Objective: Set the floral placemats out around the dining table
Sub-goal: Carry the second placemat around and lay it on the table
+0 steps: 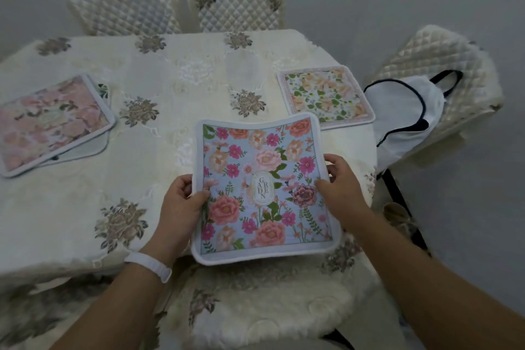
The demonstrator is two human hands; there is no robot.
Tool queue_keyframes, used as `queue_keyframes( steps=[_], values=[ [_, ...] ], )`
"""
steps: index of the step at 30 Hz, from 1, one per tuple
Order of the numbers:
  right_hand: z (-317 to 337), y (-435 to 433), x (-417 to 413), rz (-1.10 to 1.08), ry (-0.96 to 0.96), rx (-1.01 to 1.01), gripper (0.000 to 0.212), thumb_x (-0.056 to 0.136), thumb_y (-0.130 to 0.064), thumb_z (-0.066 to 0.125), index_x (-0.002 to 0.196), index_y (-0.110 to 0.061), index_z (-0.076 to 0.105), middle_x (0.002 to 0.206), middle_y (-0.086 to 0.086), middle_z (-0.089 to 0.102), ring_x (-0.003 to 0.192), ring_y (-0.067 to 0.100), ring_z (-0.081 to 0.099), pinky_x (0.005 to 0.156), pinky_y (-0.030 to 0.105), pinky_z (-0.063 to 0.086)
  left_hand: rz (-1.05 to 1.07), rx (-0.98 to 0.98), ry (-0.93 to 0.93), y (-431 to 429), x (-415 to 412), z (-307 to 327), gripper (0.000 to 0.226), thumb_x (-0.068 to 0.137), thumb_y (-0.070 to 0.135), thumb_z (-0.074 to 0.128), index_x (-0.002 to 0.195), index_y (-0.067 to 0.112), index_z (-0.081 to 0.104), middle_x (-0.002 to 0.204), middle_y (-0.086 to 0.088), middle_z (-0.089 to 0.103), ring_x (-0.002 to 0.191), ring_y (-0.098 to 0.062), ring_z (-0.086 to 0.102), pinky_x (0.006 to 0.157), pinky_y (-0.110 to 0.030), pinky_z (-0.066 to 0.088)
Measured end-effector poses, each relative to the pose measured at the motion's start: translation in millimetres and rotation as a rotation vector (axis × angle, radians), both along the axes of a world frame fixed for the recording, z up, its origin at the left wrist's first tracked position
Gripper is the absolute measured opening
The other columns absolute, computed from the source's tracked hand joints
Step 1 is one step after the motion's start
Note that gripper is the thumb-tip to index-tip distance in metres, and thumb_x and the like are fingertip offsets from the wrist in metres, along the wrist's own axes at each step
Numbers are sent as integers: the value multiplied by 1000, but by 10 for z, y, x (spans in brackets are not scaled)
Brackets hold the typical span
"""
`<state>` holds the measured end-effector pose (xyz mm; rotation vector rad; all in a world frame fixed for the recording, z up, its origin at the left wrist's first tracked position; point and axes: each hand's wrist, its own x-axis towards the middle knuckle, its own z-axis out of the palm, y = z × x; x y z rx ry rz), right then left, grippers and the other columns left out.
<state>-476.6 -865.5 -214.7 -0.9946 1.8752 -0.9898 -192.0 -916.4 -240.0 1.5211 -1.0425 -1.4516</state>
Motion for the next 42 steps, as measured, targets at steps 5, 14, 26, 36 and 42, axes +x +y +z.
queue_keyframes(
  steps=[5,14,26,36,42],
  values=[
    [-417,-273,-217,18,-20,92,41,93,-8,57,130,-21,45,101,-8,59,79,8,65,53,20,50,-17,77,-88,-163,-163,-319,14,93,9,63,105,15,57,107,-5,72,92,-23,72,72,-41,60],
    [-1027,-580,-404,21,-14,169,42,93,-8,56,131,-20,47,107,0,59,79,2,60,47,10,46,77,212,-143,-436,-402,-803,17,93,3,58,108,11,59,102,-9,71,88,-26,72,69,-39,59],
    [-1184,-559,-642,289,285,237,55,89,-18,66,139,-18,44,106,-4,57,89,9,58,77,30,54,-177,-31,-561,-257,-275,-1126,48,87,27,69,128,25,46,118,3,60,103,-15,62,86,-41,56],
    [-1249,-64,-746,779,720,350,97,75,-65,68,152,-25,25,158,10,19,144,27,19,117,43,23,-696,-232,-936,-16,204,-1182,98,68,60,75,145,9,41,153,-13,39,143,-30,32,117,-46,26],
    [-1297,24,-689,827,742,409,114,68,-72,67,154,-30,6,163,11,-3,149,29,-1,122,47,8,-793,-286,-994,3,243,-1225,108,59,67,81,143,11,44,156,-14,35,147,-30,23,116,-37,12]
  ],
)
